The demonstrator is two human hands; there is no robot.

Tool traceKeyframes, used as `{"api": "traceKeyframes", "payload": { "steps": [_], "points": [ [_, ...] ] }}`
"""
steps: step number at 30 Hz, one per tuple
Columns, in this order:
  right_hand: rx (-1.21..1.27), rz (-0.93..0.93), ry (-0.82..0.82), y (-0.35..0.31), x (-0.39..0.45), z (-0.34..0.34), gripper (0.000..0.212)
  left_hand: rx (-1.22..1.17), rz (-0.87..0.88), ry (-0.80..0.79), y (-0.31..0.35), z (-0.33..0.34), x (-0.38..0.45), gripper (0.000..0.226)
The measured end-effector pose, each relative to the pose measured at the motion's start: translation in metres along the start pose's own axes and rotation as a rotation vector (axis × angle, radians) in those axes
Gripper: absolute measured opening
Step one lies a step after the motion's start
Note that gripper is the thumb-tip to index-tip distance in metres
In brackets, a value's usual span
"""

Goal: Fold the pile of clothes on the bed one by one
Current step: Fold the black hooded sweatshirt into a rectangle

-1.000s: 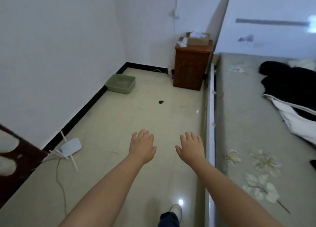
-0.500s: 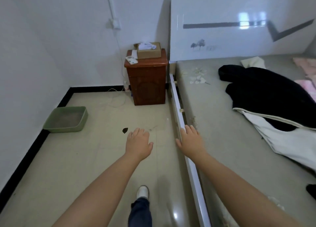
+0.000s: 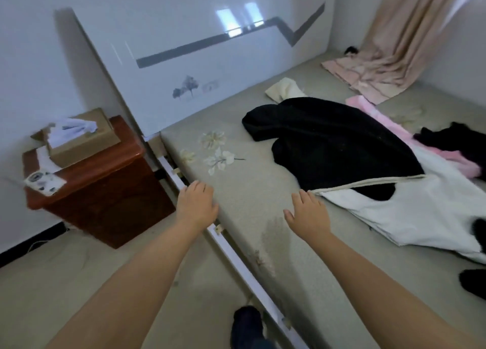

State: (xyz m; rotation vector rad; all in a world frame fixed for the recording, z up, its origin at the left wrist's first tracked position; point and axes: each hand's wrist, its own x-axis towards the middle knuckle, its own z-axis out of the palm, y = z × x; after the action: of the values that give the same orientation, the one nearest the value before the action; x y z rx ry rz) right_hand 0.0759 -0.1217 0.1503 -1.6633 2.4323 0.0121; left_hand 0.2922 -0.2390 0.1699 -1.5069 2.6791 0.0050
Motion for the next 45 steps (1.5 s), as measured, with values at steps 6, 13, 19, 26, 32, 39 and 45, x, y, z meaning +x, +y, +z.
{"api": "traceKeyframes", "payload": {
  "steps": [6, 13, 19, 26, 32, 39, 45],
  "points": [
    [0.054, 0.156, -0.053, 0.020, 0.140, 0.006, 0.053, -0.019, 0.108, -0.049, -0.003, 0.024, 0.162, 0.042],
    [0.118, 0.209, -0.132, -0.004, 0.274, 0.018, 0.053, -0.058, 0.180, -0.105, -0.041, 0.059, 0.312, 0.038],
    [0.093, 0.361, -0.205, -0.010, 0.409, 0.060, 0.054, -0.042, 0.263, -0.221, -0.083, 0.144, 0.470, 0.041],
    [0.004, 0.380, -0.230, -0.005, 0.531, 0.112, 0.061, -0.179, 0.266, -0.345, -0.100, 0.249, 0.545, 0.064],
    [-0.109, 0.252, -0.315, 0.005, 0.567, 0.139, 0.047, -0.325, 0.292, -0.243, -0.100, 0.278, 0.546, 0.065],
    [-0.017, 0.233, -0.490, 0.011, 0.533, 0.129, 0.040, -0.330, 0.275, -0.281, -0.102, 0.271, 0.546, 0.078],
    [-0.027, 0.290, -0.649, 0.025, 0.405, 0.111, 0.040, -0.423, 0.309, -0.357, -0.066, 0.249, 0.526, 0.062]
  ]
}}
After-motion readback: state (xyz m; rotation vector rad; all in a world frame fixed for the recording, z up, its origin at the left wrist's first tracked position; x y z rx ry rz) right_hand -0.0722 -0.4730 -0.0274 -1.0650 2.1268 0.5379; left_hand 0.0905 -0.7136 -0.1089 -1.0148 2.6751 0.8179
